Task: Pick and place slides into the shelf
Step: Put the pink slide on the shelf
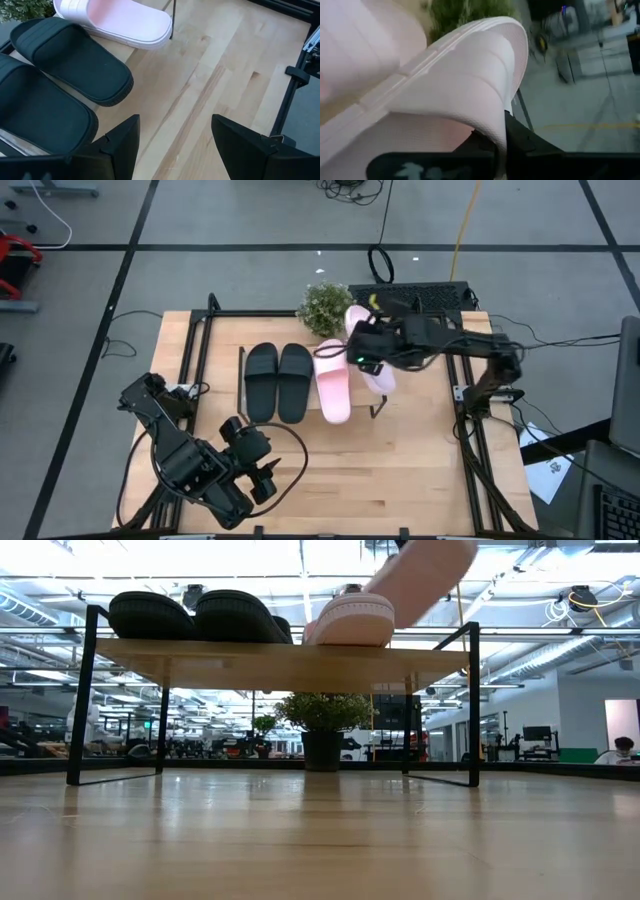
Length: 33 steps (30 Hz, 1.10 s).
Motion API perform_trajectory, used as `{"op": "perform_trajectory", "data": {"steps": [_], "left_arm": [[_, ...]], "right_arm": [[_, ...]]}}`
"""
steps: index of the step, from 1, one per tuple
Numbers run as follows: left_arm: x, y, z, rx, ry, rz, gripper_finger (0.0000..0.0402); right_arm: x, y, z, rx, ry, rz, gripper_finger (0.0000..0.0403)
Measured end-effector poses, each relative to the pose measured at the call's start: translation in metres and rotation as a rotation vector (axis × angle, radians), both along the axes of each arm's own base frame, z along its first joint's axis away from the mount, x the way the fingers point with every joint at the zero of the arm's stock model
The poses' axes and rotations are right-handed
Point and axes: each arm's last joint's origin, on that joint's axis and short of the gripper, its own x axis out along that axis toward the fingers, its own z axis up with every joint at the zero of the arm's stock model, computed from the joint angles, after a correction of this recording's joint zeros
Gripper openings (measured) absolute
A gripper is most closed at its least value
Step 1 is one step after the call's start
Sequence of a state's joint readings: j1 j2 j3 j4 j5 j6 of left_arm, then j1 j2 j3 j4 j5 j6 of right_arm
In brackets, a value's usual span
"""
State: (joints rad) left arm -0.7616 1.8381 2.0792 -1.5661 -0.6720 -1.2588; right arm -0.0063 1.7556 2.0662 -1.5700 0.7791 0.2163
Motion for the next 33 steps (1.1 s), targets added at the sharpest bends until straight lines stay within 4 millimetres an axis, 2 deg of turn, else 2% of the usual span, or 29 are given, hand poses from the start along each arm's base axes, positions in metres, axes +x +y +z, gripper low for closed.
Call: {"op": "perform_trajectory", "data": {"steps": [5,11,24,33], "left_arm": [[0.0,0.0,0.0,0.006,0.004,-0.008,0.0243],[-0.003,-0.003,0.0,0.013,0.01,-0.028,0.0243],[-0.005,-0.005,0.0,0.043,0.026,-0.074,0.0243],[-0.005,-0.005,0.0,0.033,0.036,-0.078,0.0243]], "right_arm": [[0.026,0.007,-0.012,0.069,0.008,0.058,0.0],[0.039,0.006,-0.03,0.09,0.069,0.026,0.0],[0.04,-0.011,-0.033,0.064,0.115,0.011,0.0],[0.04,-0.011,-0.033,0.065,0.137,0.035,0.0]]}}
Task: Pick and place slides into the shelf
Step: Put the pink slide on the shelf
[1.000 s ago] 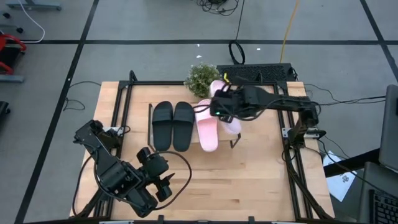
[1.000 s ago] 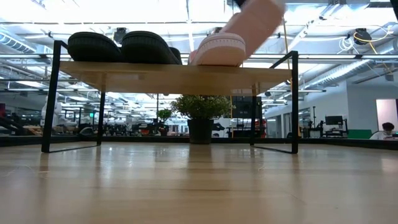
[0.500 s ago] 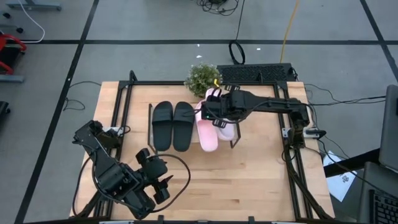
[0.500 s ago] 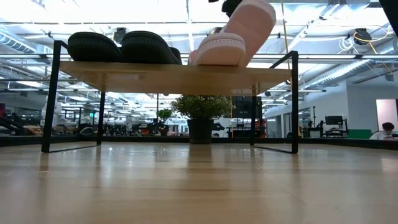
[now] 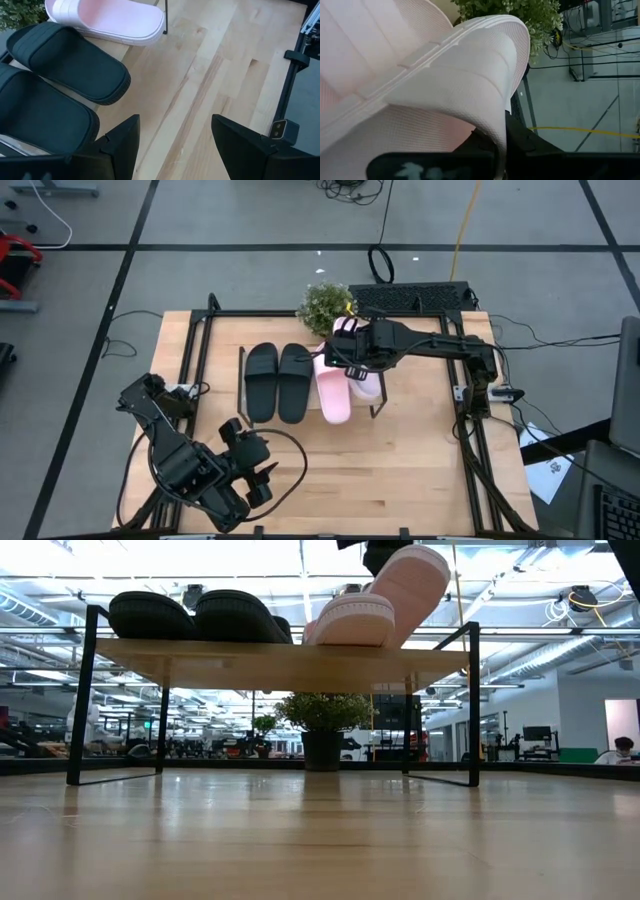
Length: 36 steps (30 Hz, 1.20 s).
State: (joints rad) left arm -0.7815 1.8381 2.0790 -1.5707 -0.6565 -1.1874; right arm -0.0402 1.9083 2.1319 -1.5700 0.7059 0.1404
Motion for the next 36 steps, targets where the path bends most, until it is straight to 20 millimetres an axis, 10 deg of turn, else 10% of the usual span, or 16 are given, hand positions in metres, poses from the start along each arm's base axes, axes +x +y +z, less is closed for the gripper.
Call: {"op": "perform_trajectory", "data": {"steps": [14,36], "left_arm": [[0.002,0.003,0.0,0.05,0.006,-0.033,0.0243],[0.005,0.006,0.0,0.061,0.007,-0.03,0.0243]], "right_arm": [[-0.002,0.002,-0.039,0.002,0.152,-0.001,0.0],[-0.002,0.013,-0.043,0.029,0.16,0.019,0.0]]}}
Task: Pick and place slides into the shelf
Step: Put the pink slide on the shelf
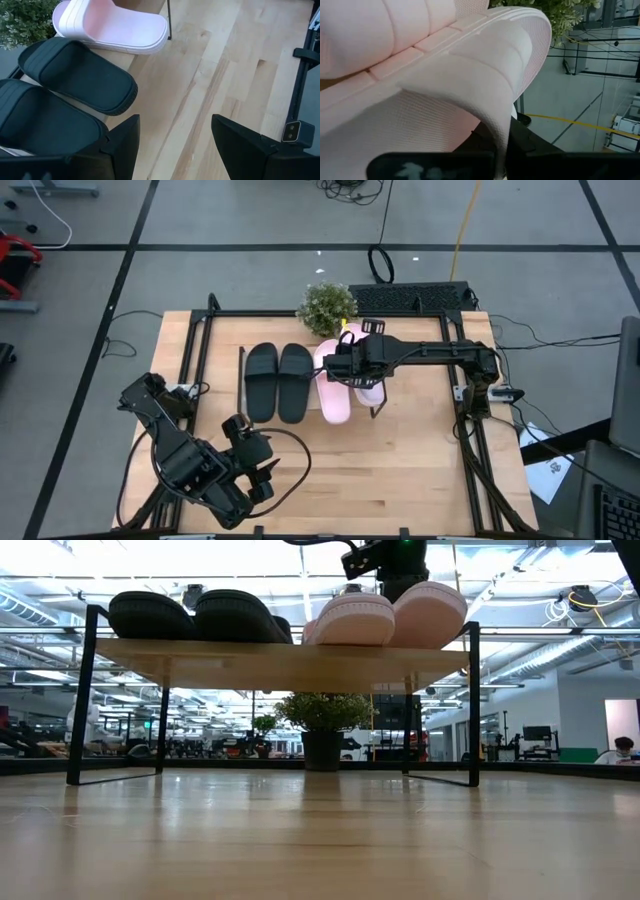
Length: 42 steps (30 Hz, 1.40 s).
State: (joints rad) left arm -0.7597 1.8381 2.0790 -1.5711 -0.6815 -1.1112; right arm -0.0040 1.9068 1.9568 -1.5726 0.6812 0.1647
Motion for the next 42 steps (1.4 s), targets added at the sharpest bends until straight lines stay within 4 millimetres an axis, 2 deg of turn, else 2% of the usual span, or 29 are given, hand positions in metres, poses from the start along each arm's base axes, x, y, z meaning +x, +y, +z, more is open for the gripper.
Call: {"op": "perform_trajectory", "data": {"steps": [17,26,42], "left_arm": [[0.0,0.0,0.0,0.0,0.0,0.0,0.0243],[0.0,0.0,0.0,0.005,0.002,-0.006,0.0243],[0.0006,0.0008,0.0006,0.025,-0.016,0.001,0.0243]], "right_arm": [[0.0077,0.0072,-0.0002,0.01,-0.053,0.054,0.0],[0.0009,0.0069,-0.0004,0.006,0.009,0.036,0.0],[0.0011,0.0082,0.0023,0.054,-0.017,0.013,0.0]]}}
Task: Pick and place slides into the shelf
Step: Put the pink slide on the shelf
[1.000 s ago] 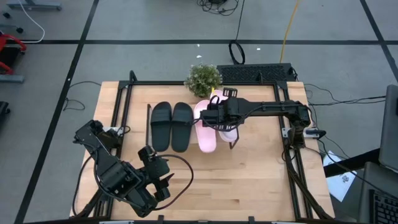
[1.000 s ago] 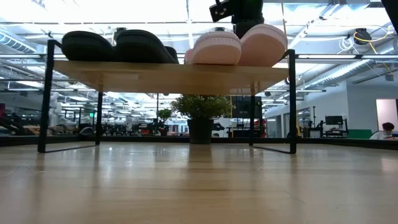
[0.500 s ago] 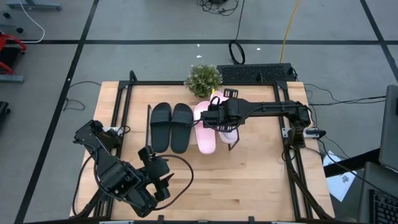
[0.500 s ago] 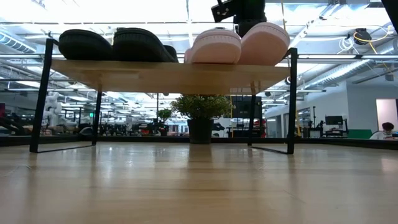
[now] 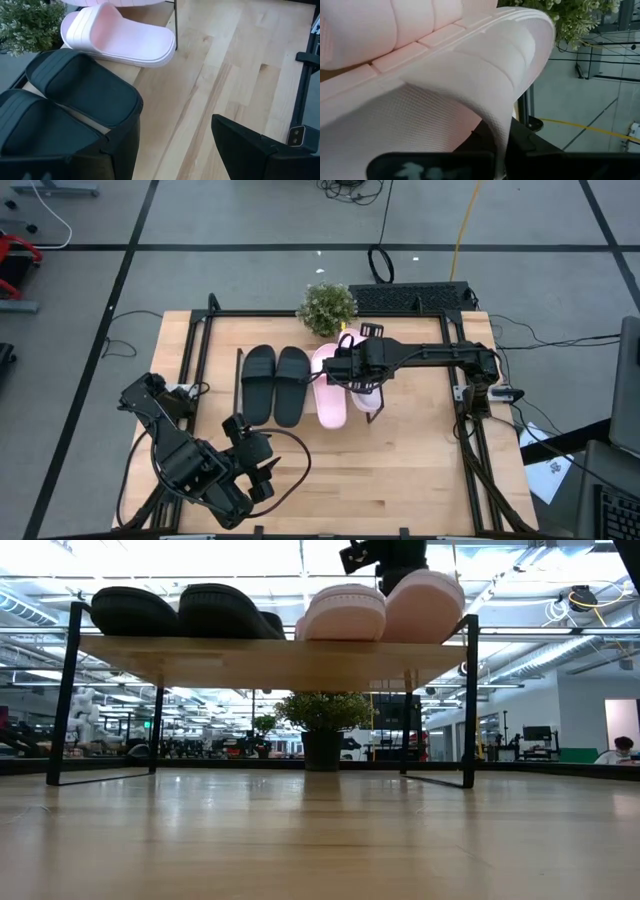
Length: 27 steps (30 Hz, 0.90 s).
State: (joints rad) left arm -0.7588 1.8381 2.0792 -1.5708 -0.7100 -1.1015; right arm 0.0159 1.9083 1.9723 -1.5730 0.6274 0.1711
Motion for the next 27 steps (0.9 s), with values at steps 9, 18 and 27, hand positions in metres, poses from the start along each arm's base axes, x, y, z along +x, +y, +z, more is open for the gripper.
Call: {"op": "perform_trajectory", "data": {"steps": [9,18,27], "left_arm": [[0.0013,0.0015,0.0,0.013,0.008,-0.01,0.0243],[0.0017,0.002,0.0,0.021,0.013,-0.019,0.0243],[0.0018,0.0023,0.0001,0.031,0.01,-0.021,0.0243]], "right_arm": [[0.0008,0.0007,0.0059,0.004,-0.026,-0.001,0.0],[0.001,0.0005,0.0061,0.001,-0.027,0.001,0.0],[0.0011,0.0009,0.006,0.026,-0.029,0.001,0.0]]}}
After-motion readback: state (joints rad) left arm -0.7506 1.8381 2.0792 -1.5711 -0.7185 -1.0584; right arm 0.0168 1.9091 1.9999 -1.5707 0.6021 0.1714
